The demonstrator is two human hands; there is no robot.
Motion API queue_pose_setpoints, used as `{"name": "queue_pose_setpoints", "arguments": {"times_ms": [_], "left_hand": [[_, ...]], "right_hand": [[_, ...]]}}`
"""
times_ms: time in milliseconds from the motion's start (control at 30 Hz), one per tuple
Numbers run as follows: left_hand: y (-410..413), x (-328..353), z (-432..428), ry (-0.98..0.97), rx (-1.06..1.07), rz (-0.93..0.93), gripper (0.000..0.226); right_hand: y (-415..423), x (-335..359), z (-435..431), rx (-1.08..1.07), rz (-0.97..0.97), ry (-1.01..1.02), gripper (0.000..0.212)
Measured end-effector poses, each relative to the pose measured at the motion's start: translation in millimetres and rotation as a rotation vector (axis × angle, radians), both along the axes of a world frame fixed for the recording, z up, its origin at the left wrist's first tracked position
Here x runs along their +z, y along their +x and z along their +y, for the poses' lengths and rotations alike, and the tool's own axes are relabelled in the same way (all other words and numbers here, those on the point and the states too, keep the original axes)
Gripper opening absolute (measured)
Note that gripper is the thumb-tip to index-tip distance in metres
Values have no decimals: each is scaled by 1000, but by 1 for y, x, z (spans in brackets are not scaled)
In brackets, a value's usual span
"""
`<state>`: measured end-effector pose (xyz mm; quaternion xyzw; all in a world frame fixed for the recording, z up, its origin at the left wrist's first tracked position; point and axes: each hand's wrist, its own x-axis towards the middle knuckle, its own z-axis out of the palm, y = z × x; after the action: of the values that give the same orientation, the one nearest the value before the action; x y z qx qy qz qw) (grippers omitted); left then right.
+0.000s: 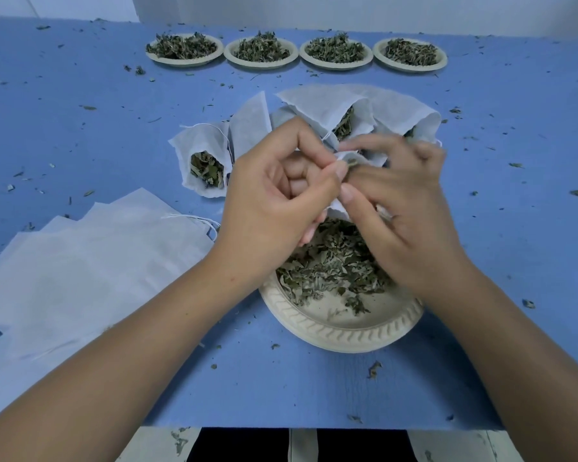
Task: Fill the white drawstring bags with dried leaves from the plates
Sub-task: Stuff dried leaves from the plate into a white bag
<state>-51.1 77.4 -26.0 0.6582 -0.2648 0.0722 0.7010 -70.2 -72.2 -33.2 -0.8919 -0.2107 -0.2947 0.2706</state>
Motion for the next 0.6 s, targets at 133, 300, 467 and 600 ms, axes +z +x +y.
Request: {"name": "queue_pose_setpoints", "arguments": {"times_ms": [133, 300, 467, 600], "left_hand": [[2, -1, 0, 3, 27, -17, 23], [2, -1, 1, -6, 6, -28, 22], [1, -1, 1, 2, -21, -77, 20], [7, 0, 3, -57, 130, -57, 21]], "right_hand": [[-2, -1, -4, 114, 25, 102, 43], [-1, 5, -5, 56, -85, 89, 43], [-1, 3, -2, 191, 118, -43, 28], [-1, 8, -11, 106, -81, 206, 32]]}}
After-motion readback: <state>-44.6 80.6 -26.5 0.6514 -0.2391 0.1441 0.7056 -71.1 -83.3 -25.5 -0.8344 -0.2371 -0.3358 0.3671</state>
